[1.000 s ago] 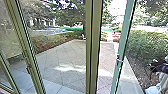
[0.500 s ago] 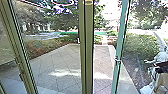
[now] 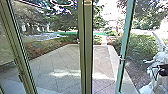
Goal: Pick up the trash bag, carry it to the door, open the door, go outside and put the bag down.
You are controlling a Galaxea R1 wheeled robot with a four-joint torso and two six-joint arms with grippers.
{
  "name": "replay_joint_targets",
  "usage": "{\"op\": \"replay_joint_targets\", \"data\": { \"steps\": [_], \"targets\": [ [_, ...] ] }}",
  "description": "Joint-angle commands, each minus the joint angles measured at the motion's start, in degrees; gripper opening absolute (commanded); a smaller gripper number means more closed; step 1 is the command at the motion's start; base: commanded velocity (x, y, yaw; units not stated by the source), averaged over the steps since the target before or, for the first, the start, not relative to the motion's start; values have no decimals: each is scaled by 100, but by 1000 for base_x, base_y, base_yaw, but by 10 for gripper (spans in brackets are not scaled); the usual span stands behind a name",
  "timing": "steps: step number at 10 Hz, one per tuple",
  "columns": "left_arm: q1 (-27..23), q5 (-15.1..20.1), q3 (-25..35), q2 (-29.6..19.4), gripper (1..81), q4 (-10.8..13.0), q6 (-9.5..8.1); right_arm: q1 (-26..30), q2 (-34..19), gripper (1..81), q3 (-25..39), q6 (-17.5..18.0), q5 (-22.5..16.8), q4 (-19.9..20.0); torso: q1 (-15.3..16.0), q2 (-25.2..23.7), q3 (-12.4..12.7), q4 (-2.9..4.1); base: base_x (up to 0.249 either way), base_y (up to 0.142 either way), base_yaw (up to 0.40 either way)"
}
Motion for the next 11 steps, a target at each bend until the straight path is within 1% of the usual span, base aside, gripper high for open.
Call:
{"op": "replay_joint_targets", "data": {
  "steps": [1, 3, 4, 5, 6, 7, 8, 9, 10, 11],
  "targets": [
    [-294, 334, 13, 41, 10, -15, 32, 868, 184, 811, 572, -225, -467, 2159, 0, 0, 0, 2, 0, 0, 0],
    [-294, 334, 5, 41, 10, 11, 32, 773, 193, 811, 572, -700, -521, 4068, -2, -2, 0, 0, 0, 0, 0],
    [-294, 334, 5, 50, 10, 29, 32, 589, 245, 811, 606, -805, -789, 4897, -2, -2, 0, 0, 0, 0, 0],
    [-303, 334, 13, 50, 10, 29, 40, 239, 290, 811, 737, -938, -889, 5324, 0, -2, 0, 0, 0, 0, 0],
    [-303, 325, 13, 59, 10, 29, 40, -202, 299, 811, 940, -965, -785, 5528, 0, -2, 0, 0, 0, 0, 0],
    [-303, 325, 31, 68, 10, 29, 58, -616, 316, 811, 1203, -1000, -706, 5538, -2, -2, 0, -2, 0, 0, 0],
    [-312, 325, 31, 85, 10, 29, 58, -1150, 264, 811, 1607, -1296, -314, 5503, -2, -2, 0, -2, 0, 0, 0],
    [-321, 325, 23, 85, 10, 37, 58, -1705, 168, 811, 1757, -1543, 369, 5537, -2, -2, 0, -2, 0, 0, 0],
    [-329, 316, 13, 85, 10, 38, 67, -2267, 176, 811, 1829, -1562, 841, 5600, -2, -2, 0, -2, 0, 0, 0],
    [-355, 316, 13, 85, 10, 38, 67, -2768, 228, 811, 1890, -1571, 1164, 5634, -2, -2, 0, -2, 0, 0, 0]
  ]
}}
